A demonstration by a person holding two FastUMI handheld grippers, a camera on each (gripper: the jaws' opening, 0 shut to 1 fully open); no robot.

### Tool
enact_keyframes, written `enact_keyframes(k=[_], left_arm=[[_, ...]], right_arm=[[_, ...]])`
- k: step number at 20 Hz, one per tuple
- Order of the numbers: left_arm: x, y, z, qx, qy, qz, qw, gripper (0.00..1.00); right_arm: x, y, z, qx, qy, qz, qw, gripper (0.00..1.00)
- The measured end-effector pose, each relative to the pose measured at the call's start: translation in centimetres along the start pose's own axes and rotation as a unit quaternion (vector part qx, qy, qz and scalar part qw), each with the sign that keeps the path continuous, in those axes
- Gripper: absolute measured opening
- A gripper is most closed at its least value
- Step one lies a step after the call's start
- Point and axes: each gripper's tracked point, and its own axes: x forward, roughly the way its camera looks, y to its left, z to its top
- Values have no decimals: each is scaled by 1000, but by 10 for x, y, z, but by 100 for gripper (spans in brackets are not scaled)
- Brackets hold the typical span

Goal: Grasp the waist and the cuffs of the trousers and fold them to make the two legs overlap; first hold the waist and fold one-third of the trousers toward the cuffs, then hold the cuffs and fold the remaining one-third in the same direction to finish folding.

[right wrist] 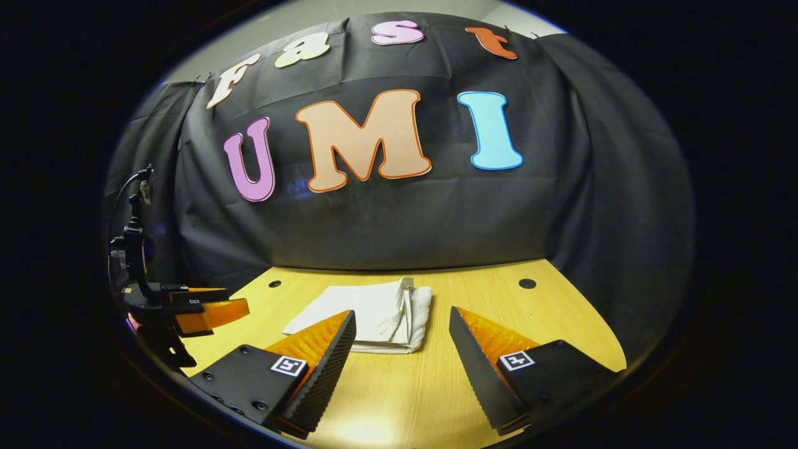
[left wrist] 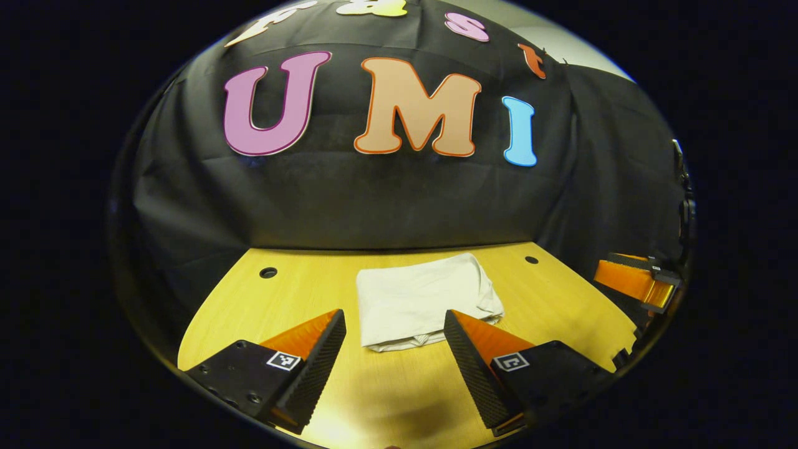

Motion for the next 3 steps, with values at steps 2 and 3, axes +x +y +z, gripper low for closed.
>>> enact_keyframes(k=[2,3], left_arm=[[-3,4,-4,-8,4,3,1000,96],[-2,6,-5,-10,4,4,1000,96]], right_arm=[[-3,0,-1,-2,2,-5,1000,96],[-4,0,-2,-2,2,-6,1000,96]])
